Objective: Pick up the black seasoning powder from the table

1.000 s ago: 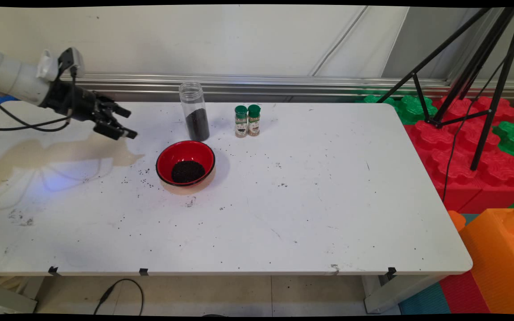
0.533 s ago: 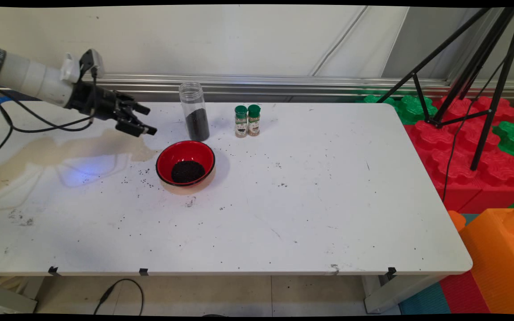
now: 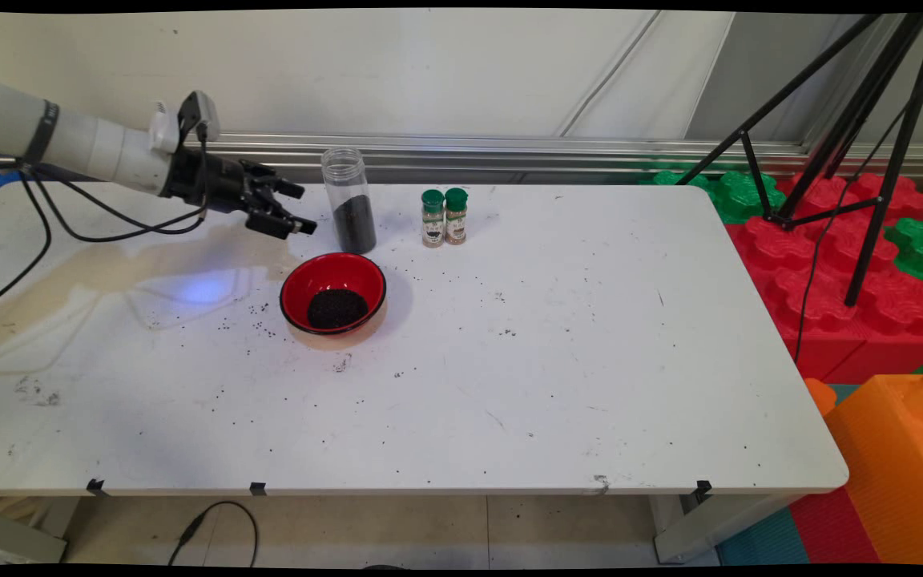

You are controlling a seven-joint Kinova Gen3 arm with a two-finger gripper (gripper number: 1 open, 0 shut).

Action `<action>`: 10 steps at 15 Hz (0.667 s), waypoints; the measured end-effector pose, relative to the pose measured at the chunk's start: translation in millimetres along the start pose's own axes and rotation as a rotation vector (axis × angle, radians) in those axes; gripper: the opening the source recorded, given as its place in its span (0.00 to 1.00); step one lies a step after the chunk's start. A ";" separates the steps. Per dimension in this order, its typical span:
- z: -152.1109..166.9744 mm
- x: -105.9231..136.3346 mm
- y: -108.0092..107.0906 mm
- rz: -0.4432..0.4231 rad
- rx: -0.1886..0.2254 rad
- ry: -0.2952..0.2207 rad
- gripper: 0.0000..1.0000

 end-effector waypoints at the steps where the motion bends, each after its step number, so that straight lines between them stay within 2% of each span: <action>1: 5.4 0.8 -0.9 0.006 -0.006 0.015 1.00; 5: 26.8 2.7 -6.1 0.032 -0.031 0.065 1.00; 10: 45.1 3.0 -11.5 0.056 -0.048 0.098 1.00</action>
